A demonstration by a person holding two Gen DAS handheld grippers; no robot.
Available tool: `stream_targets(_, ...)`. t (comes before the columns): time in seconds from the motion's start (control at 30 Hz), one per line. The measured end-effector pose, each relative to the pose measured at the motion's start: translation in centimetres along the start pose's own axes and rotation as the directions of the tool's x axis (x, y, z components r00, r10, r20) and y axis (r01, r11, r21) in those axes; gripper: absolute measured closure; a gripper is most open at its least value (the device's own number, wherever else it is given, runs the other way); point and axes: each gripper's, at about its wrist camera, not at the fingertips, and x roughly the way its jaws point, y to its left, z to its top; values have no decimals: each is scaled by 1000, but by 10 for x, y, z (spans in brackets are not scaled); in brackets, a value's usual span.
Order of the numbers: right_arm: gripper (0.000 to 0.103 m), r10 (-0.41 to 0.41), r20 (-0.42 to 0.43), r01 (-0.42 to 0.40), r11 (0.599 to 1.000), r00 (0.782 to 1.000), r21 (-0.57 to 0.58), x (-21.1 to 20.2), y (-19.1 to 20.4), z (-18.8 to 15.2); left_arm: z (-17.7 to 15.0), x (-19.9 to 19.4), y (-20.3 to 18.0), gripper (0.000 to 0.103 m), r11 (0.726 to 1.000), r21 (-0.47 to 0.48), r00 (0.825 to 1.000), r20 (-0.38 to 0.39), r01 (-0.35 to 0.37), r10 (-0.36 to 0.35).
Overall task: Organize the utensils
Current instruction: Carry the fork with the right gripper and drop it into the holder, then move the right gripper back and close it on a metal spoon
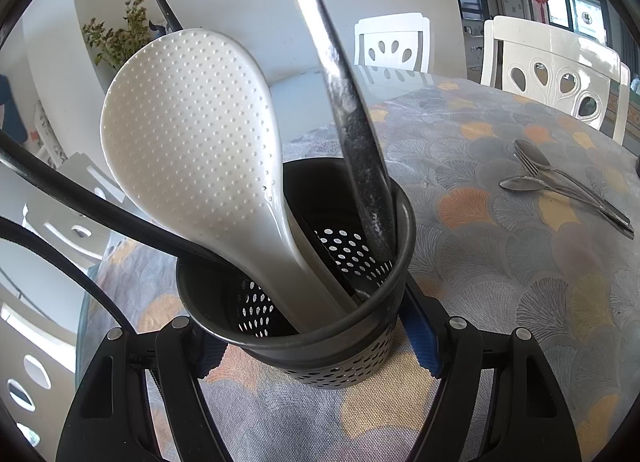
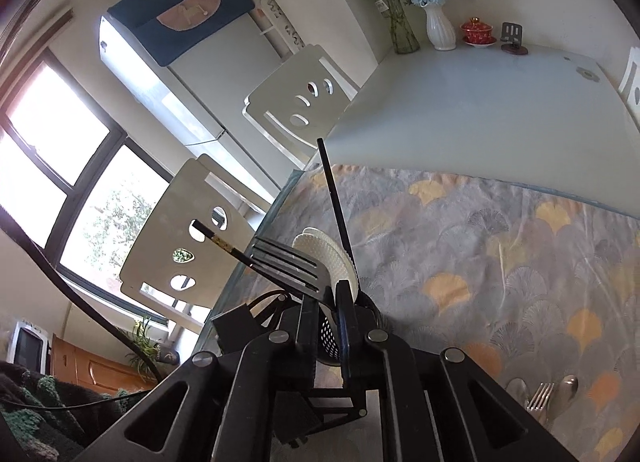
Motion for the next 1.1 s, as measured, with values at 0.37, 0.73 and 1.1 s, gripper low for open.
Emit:
stream_targets(0.37,32,-48,142,50,999,989,-13,-57,11,2,-1,2,0,29,1000,19,1000,-9,-6,6)
stream_targets(0.73,8,-290,370,243,955,883,168,-196,-35,-32,-2,2,-1,29,1000,19,1000,-8,-6,6)
stream_targets(1.1,8,-358,175,248,857,917,453,-172,-124,-101,-1,2,-4,30,1000,22,1000,-12,-7,8)
